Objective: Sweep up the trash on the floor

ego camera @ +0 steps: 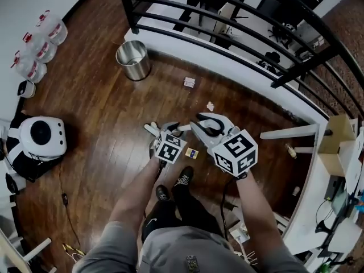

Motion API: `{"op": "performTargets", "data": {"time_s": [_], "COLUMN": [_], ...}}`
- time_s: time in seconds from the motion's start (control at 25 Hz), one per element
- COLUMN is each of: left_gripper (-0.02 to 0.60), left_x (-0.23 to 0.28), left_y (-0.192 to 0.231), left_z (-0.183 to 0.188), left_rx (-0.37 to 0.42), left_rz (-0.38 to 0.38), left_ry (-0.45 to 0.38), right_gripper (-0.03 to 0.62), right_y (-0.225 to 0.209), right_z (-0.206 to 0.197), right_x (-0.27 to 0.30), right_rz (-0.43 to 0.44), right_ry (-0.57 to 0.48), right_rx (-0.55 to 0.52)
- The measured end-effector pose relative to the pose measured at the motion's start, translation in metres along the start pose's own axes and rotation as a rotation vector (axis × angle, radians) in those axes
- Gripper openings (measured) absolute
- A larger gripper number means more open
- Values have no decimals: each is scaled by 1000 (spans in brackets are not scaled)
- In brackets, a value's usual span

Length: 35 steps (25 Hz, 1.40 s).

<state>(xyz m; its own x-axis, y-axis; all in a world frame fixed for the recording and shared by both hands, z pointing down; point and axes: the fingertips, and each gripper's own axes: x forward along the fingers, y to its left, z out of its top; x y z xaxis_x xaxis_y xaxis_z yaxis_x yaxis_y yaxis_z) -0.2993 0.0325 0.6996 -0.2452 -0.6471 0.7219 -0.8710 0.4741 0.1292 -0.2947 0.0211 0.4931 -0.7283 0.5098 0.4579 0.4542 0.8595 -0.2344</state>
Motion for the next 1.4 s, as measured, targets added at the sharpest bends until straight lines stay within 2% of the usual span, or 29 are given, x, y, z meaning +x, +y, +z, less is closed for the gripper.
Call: {"op": "performTargets", "data": {"time_s": [0.24, 0.56, 0.76, 0.92, 1.04, 1.24, 1.4], "left_gripper": [132, 132, 132, 127, 121, 120, 120], "left_x": [59, 113, 117, 94, 74, 55, 42], "left_y": [-41, -98, -110, -106, -97, -83, -75], "left_z": [64, 91, 94, 99, 96, 77, 55], "left_rx": [98, 232, 306, 346, 353, 323, 264], "left_rz": [-83, -205, -272, -306, -310, -272, -232], "left_ry": [-26, -14, 20, 5, 27, 31, 53], "right_gripper": [91, 91, 91, 91, 91, 91, 91], "right_y": [-76, -130, -142, -128, -119, -100, -82], "right_z": [2, -26, -30, -11, 3, 4, -2], "right_x": [-48, -102, -116, -114, -108, -93, -80], "right_rz": [-127, -292, -353, -366, -359, -306, -240], "right_ry": [-34, -96, -137, -194, -203, -180, -148], "right_rx": [39, 118, 203, 224, 218, 213, 196]}}
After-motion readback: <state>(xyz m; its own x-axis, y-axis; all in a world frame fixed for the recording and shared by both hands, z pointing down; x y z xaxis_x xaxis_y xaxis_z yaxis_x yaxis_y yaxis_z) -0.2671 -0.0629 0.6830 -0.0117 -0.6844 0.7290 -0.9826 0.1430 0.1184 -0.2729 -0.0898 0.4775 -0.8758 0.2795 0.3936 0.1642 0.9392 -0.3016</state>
